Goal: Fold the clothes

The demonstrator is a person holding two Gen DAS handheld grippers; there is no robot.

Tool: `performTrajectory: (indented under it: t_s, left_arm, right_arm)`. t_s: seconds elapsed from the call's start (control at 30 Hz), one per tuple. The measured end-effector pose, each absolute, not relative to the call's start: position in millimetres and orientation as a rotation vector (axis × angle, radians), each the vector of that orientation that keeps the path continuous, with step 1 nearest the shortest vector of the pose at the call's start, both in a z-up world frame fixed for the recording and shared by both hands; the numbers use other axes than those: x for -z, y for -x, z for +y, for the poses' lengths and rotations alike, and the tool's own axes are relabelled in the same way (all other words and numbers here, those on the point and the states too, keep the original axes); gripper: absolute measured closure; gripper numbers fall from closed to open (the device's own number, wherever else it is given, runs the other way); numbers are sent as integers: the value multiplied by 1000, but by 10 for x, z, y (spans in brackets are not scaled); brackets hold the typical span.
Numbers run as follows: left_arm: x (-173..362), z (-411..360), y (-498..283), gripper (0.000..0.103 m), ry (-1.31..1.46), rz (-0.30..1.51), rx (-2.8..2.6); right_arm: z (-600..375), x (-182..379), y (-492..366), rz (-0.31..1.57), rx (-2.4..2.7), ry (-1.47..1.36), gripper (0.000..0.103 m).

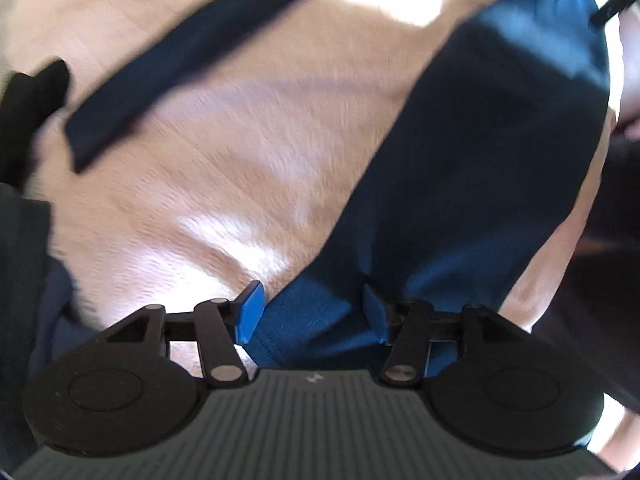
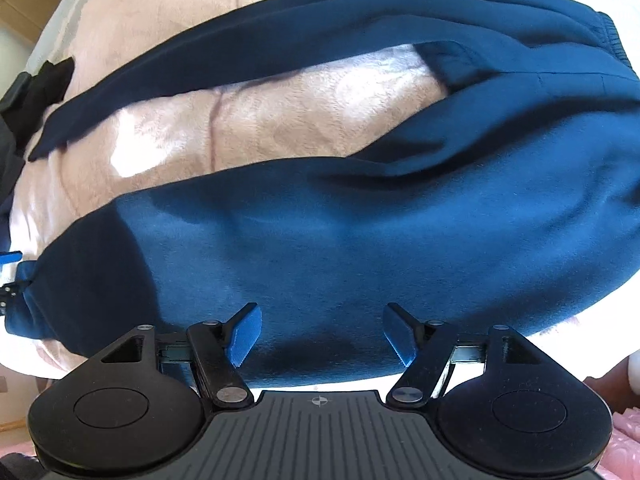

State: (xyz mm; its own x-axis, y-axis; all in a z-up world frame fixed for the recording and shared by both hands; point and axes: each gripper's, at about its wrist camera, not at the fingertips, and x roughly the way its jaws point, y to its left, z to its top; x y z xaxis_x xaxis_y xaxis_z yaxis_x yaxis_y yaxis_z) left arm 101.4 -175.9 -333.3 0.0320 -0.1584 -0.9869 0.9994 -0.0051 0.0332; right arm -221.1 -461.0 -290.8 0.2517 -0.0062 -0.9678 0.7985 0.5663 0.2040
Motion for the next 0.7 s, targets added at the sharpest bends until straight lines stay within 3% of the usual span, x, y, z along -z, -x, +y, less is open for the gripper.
performTrajectory:
  t_s: [0.07,0.1,0.13,0.47,0.57,0.7]
  left_arm:
    - [3354,-1844,-1064,74,-1112,1128,1262]
    - [3341,-1866,-1086,100,-1116,1141,1259]
    - [3282,-1844,-1102,101,-1128,1114,1248]
    - [3233,-1590,-1271,103,-1276,1076,1065]
    - [3089,-1628,-1306,97,-1220,1044,1095]
    - [2975,-1919,-1139,81,-1176,997,1236]
  right_arm:
    - [-4622,2902,2299,1198,669,-827,32]
    - [-4624,2896,2360,1194,689,-835,32]
    - [-4626,2889,2422,1190,709,-844,32]
    - [-4549,2949,2654,1146,805,-923,32]
    - [-4513,2936,2684,1133,818,-924,32]
    - [-4552,2937,2889,1083,899,-965,32]
